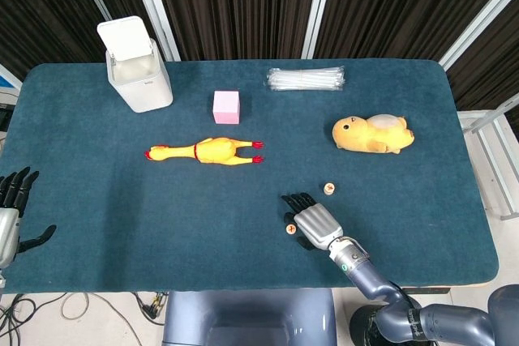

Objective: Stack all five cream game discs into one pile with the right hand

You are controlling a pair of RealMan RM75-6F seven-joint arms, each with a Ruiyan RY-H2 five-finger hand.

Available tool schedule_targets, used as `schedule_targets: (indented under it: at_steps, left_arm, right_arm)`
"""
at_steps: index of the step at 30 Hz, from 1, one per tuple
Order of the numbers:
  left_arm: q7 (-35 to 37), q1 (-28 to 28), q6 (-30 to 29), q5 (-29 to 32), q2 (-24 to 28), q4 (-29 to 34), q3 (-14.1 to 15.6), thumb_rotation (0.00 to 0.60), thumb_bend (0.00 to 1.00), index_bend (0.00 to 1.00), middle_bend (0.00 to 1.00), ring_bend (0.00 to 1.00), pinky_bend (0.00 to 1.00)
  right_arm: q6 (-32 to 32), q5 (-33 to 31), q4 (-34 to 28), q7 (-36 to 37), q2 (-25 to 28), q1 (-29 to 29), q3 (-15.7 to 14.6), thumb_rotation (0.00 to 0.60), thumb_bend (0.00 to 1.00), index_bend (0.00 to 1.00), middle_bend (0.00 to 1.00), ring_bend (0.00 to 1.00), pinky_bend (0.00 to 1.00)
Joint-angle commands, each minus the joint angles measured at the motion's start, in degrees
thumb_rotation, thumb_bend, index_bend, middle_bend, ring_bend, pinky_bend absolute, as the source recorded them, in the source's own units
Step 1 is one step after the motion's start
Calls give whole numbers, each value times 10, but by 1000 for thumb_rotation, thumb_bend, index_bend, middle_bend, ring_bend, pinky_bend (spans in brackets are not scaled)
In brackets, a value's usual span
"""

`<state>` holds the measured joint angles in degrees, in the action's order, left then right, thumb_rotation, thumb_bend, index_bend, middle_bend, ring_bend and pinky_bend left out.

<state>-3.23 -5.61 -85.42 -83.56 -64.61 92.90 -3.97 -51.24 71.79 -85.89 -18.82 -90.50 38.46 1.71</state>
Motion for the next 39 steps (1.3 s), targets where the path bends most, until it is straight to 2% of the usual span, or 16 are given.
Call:
schedule_targets:
  at_steps: [1, 14, 39]
  left_arm:
    - [1, 0, 0, 0, 0, 0, 0, 600, 169, 49, 0, 0, 50]
    - [0, 0, 1, 0, 0, -1, 0, 600, 169, 51, 0, 0, 49]
    - [-2, -1, 2, 2, -1, 0, 0, 600, 169, 57, 0, 0, 49]
  right_arm:
    - [2, 1, 3, 3, -2, 1, 1, 600, 423, 387, 0, 0, 86]
    - [5, 10, 9, 10, -8, 3, 3, 600, 422, 456, 0, 0, 87]
    - [17, 0, 13, 14, 1, 5, 6, 600, 424, 459, 0, 0, 86]
